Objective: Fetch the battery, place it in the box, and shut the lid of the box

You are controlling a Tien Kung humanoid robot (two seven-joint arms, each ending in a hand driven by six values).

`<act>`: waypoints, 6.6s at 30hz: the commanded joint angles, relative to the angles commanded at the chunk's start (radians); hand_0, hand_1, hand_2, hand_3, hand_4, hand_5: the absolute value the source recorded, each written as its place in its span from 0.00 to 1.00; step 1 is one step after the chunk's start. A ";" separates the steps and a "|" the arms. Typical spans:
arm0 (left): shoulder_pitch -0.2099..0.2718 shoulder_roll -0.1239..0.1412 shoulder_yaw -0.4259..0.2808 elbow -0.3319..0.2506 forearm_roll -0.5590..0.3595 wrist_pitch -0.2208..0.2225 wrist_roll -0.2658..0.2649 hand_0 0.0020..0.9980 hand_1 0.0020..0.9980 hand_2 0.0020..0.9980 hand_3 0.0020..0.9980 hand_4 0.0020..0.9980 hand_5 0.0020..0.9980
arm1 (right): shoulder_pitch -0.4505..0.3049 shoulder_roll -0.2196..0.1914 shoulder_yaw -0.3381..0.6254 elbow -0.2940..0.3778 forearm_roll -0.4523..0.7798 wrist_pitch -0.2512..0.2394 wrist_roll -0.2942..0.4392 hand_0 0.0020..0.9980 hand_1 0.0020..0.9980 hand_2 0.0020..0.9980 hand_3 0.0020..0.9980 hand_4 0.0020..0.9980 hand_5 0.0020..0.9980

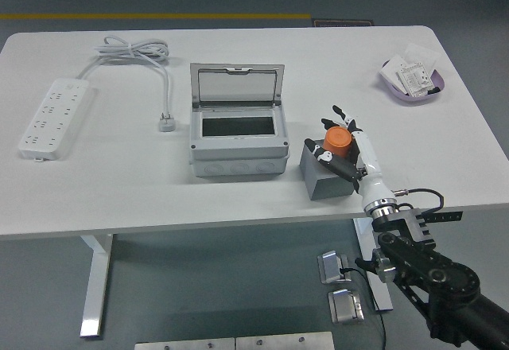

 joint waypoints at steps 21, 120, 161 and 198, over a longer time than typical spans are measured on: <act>-0.010 0.004 0.016 0.001 -0.017 0.000 -0.009 0.63 0.68 0.59 0.59 0.58 0.00 | 0.021 -0.011 -0.007 0.020 -0.033 -0.062 -0.027 0.39 0.45 0.49 0.50 0.01 0.00; -0.029 0.021 -0.043 -0.003 0.091 -0.007 0.023 0.63 0.69 0.59 0.58 0.58 0.01 | 0.675 -0.005 -0.445 -0.056 -0.379 0.146 -0.517 0.66 0.71 0.71 0.85 0.89 0.71; -0.043 0.039 -0.062 -0.003 0.126 -0.013 0.030 0.63 0.68 0.59 0.58 0.55 0.00 | 0.778 0.020 -0.670 -0.193 -0.183 0.140 -0.422 0.73 0.69 0.69 0.81 0.89 0.74; -0.014 0.017 -0.036 -0.002 0.066 -0.006 0.020 0.63 0.68 0.59 0.58 0.55 0.00 | 0.556 -0.200 -0.417 0.141 -0.514 0.252 -0.596 0.69 0.66 0.68 0.81 0.89 0.75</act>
